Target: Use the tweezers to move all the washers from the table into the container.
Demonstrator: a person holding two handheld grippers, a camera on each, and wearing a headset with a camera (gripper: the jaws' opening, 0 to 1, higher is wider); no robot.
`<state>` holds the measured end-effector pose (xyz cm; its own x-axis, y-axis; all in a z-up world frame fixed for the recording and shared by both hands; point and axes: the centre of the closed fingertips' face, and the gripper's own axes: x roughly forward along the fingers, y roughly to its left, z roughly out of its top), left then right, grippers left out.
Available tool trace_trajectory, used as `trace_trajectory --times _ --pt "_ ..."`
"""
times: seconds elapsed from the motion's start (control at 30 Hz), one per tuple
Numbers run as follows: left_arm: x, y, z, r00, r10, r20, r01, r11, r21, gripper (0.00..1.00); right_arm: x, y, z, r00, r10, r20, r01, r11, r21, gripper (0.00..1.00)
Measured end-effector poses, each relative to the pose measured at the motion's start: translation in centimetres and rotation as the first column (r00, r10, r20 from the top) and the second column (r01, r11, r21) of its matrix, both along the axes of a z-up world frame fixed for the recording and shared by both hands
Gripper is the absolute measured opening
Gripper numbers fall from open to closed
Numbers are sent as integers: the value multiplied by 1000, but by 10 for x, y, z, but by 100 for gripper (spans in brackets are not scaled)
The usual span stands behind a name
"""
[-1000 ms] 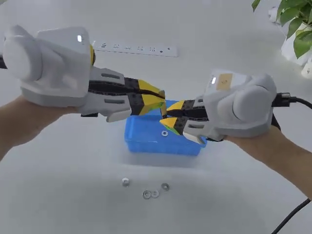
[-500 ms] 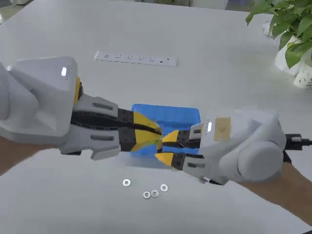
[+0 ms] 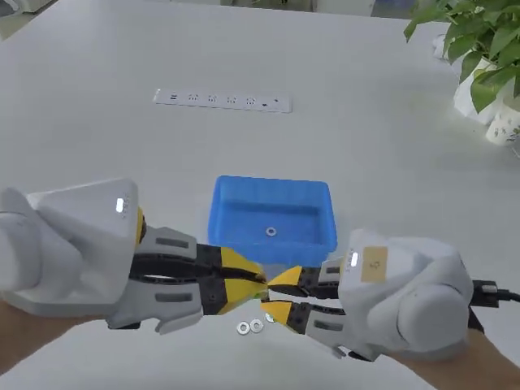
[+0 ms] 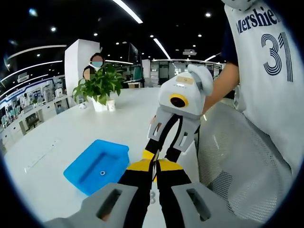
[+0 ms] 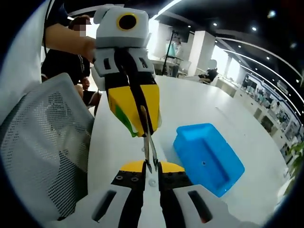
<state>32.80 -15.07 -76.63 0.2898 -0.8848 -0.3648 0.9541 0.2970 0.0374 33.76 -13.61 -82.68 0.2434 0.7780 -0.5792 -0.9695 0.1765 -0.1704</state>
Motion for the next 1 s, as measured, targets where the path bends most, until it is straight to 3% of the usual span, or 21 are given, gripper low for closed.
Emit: trace_trajectory --times 0.17,0.53,0.7,1.0 --pt "2 -3 -12 1000 5 -30 -5 1000 -8 6 -1 -4 -10 999 -16 -33 16 1000 -11 11" --pt "8 -6 -25 997 13 -73 -14 1000 -15 6 2 -10 -24 996 -47 -76 46 999 -18 11" --pt "13 -8 -23 996 25 -84 -28 999 -35 6 4 -11 -25 994 -52 -95 51 999 -18 11" --pt "8 -10 -23 994 -2 -111 -3 999 -49 6 1 -12 -26 993 -47 -104 45 999 -26 11"
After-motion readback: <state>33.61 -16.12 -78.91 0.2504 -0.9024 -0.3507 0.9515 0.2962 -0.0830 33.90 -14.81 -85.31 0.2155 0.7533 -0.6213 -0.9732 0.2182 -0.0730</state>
